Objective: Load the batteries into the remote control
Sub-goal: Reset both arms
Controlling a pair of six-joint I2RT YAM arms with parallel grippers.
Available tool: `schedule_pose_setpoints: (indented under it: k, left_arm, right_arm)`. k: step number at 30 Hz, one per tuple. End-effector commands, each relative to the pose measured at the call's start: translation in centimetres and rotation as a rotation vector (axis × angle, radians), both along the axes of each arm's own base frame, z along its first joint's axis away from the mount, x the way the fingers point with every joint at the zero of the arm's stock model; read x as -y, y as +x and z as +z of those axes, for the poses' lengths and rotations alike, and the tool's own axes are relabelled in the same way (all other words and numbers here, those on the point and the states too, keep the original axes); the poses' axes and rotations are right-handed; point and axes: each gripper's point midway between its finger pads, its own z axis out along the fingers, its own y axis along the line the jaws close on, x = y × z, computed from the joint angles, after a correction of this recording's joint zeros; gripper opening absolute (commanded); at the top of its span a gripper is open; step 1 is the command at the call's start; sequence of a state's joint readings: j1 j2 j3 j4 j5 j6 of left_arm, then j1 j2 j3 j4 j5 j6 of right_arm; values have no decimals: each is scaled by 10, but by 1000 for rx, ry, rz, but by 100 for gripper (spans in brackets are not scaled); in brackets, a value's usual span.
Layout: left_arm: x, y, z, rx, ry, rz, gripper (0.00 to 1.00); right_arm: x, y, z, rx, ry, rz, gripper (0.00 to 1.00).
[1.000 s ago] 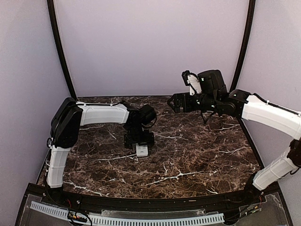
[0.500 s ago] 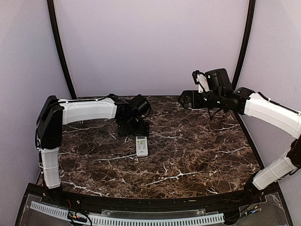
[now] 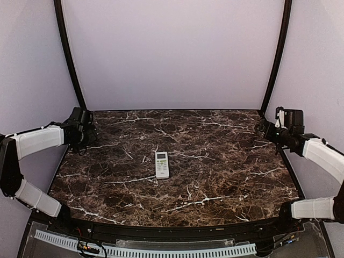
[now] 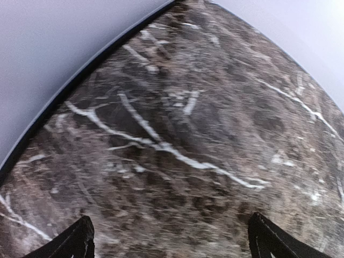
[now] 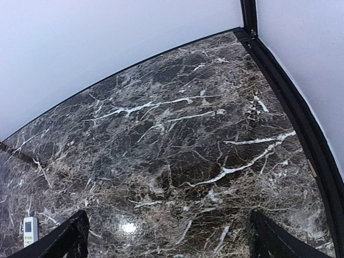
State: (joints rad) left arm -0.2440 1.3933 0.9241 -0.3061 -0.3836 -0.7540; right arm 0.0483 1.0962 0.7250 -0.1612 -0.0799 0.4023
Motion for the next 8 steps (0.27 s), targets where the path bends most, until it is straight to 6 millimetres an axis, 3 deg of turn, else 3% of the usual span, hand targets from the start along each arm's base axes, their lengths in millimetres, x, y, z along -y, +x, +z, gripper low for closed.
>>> schedule_pose_setpoints:
  k: [1,4,8]
  left_arm:
    - [-60,-27,-2,75,146,210,99]
    - [-74,-27,4,130,199,231,99]
    - [-80,-17,19,172,290,200,99]
  right_arm:
    - [22,6,0,86,-30,-114,99]
    - [34,5,-10,90,-59,-173,99]
    - [33,6,-11,119,-72,-163,99]
